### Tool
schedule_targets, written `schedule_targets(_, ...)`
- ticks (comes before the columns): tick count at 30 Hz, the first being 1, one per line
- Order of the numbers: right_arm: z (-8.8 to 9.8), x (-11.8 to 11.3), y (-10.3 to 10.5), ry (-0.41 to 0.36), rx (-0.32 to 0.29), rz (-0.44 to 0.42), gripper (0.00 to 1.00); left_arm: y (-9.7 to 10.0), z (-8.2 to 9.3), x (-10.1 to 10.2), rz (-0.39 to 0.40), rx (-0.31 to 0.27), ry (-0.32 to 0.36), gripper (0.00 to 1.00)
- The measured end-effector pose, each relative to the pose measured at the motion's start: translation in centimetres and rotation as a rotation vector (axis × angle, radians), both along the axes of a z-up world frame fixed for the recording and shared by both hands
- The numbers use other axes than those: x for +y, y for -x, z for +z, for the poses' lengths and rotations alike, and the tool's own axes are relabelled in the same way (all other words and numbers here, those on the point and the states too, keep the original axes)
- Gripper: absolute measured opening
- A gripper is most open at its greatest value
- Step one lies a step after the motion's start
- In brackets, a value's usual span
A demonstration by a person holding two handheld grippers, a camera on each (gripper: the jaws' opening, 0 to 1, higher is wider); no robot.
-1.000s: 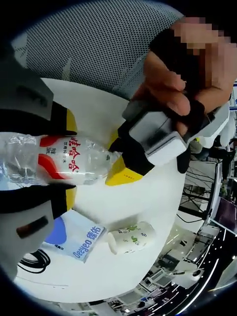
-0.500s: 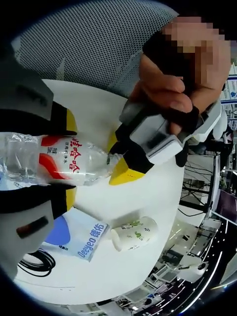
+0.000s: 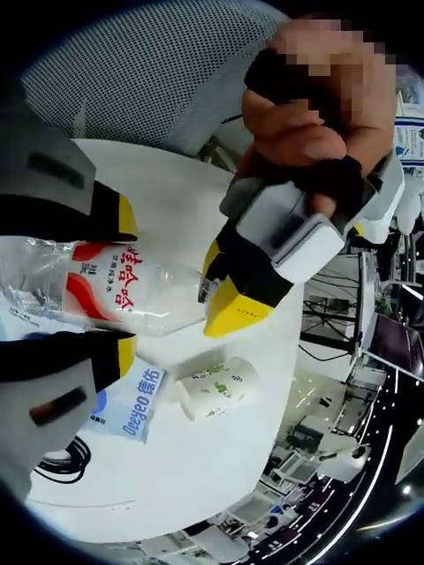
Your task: Arrange the tabletop items into an orderly group along one side of the table until the central work area is clear of visible clutter.
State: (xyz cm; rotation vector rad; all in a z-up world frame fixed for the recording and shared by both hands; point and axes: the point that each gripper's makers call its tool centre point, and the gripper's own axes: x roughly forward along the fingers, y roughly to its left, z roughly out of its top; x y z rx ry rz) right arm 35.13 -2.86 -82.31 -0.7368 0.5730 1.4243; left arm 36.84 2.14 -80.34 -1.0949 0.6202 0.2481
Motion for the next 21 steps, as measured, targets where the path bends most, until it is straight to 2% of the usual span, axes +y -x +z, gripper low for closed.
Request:
schedule_targets(5,1.0,0.6,-0.8,-0.041,-0.002,-0.043,0.37,-1.0,2.0,0.4,-0.065,-0.047,-0.106,0.20)
schedule_targets(7,1.7,0.9,-1.3,-0.062,-0.007,-0.066,0.37,-1.5,3.3,0.4,-0.106,-0.074,-0.182,0.20)
schedule_targets(11,2.4,1.3,-1.9,-0.084,-0.008,-0.091,0.37,-2.1,4.6,0.5,-0.152,-0.099,-0.261,0.20)
schedule_targets(15,3.0,1.4,-2.5,-0.107,-0.007,-0.124,0.36,-2.6,6.2,0.1,-0.217,-0.133,-0.370,0.20)
schedule_targets(21,3.5,1.4,-3.1,-0.132,0.002,-0.168,0.36,-3.1,7.5,-0.7,-0.302,-0.170,-0.491,0.20)
